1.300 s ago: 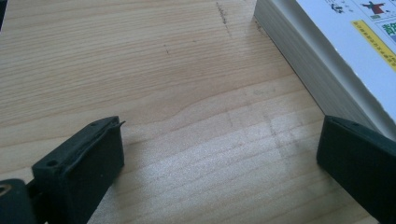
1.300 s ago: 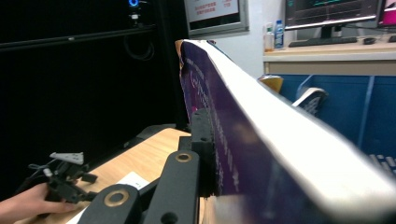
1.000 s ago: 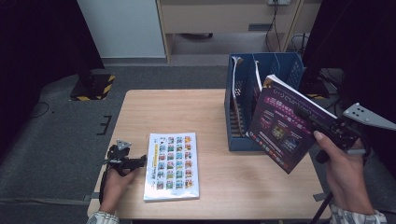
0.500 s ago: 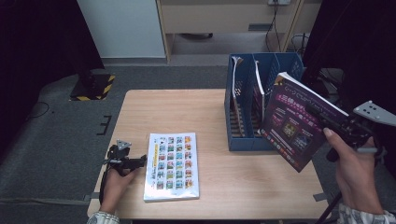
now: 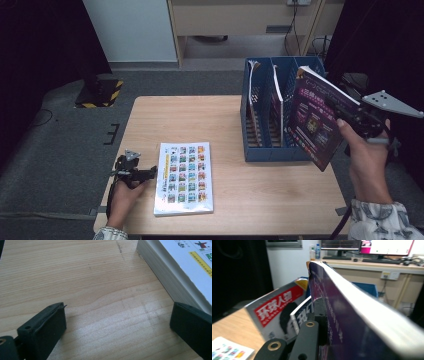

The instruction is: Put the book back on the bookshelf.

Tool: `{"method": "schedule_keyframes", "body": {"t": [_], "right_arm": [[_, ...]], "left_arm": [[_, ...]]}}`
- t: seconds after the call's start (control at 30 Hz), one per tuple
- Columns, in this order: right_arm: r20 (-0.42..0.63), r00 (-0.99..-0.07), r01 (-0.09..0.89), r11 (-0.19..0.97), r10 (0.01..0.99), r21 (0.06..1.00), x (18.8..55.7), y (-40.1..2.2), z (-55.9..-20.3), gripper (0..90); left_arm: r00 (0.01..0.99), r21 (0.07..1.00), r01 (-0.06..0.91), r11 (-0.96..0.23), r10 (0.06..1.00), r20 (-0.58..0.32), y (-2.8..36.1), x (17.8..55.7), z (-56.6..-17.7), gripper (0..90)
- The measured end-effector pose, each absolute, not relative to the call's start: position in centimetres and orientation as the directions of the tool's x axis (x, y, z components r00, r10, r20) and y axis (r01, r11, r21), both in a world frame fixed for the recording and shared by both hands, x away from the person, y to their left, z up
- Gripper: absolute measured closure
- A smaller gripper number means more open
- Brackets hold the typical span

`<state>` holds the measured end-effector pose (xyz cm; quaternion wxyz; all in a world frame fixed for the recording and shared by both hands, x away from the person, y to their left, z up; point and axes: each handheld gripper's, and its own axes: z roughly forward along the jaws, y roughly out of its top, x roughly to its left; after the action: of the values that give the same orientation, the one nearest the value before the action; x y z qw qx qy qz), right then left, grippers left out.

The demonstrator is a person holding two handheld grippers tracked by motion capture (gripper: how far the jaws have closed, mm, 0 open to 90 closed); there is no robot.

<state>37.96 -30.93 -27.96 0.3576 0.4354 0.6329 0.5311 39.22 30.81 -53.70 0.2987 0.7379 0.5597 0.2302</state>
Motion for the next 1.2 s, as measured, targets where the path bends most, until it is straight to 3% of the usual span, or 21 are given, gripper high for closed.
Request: {"method": "schedule_keyframes", "body": {"t": [0.6,1.2], "right_arm": [[0.000,-0.230,0.171,0.040,0.973,0.984,44.0,-28.0,-28.9,84.1],[0.025,-0.200,0.164,0.009,0.979,0.986,49.3,-25.5,-30.7,84.0]], "left_arm": [[0.267,0.698,0.689,-0.195,0.964,0.006,30.8,39.2,-53.7,0.0],[0.267,0.699,0.688,-0.195,0.964,0.006,30.8,39.3,-53.7,0.0]]}}
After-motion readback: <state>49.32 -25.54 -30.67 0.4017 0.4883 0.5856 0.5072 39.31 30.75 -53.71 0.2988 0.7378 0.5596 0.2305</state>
